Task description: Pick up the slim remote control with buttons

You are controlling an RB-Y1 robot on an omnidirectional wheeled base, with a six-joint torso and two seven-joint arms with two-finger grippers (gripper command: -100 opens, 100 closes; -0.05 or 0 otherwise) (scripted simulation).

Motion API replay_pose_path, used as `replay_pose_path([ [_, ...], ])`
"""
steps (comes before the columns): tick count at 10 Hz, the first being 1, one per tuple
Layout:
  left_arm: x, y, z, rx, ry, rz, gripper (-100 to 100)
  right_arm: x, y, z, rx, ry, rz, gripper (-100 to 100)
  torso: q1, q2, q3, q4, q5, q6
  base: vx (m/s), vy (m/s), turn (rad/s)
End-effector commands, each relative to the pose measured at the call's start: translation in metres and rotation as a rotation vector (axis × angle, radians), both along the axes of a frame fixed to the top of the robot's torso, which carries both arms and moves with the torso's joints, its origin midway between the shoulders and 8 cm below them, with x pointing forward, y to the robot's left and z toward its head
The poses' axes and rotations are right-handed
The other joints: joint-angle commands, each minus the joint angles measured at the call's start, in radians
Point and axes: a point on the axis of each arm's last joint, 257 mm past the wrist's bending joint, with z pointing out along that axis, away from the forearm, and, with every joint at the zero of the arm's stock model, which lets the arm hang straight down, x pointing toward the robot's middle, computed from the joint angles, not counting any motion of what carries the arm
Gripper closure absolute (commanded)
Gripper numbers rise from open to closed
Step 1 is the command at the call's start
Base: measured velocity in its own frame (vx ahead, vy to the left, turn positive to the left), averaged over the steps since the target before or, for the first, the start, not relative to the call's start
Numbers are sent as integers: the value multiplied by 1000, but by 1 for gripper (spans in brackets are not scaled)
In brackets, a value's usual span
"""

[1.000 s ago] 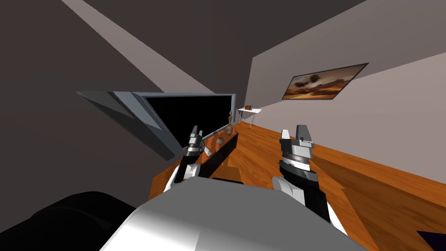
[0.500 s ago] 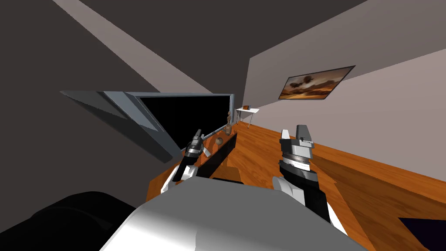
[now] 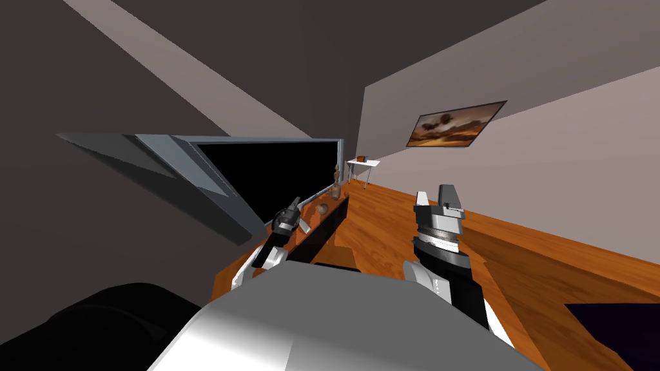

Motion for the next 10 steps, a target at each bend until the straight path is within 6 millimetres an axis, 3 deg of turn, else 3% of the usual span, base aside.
replay_pose_path([
  [1,2,4,-24,26,58,-10,-100,0,0,0,0,0,0,0,0,0,0,0,0,0,1,11,-59],
  [2,3,10,-42,35,107,-12,-100,0,0,0,0,0,0,0,0,0,0,0,0,0,4,11,-115],
  [3,2,10,-43,45,110,-15,-100,0,0,0,0,0,0,0,0,0,0,0,0,0,3,11,-50],
  [5,1,25,-83,73,218,-17,-100,0,0,0,0,0,0,0,0,0,0,0,0,0,10,12,-102],
  [6,0,25,-83,81,219,-20,-100,0,0,0,0,0,0,0,0,-1,0,0,0,0,9,12,-40],
  [9,-11,55,-146,133,399,-14,-100,0,0,0,0,0,0,0,0,-1,-1,0,0,0,22,9,-122],
  [10,-11,55,-146,133,399,-14,-100,0,0,0,0,0,0,0,0,-2,-1,0,0,0,28,11,-49],
])
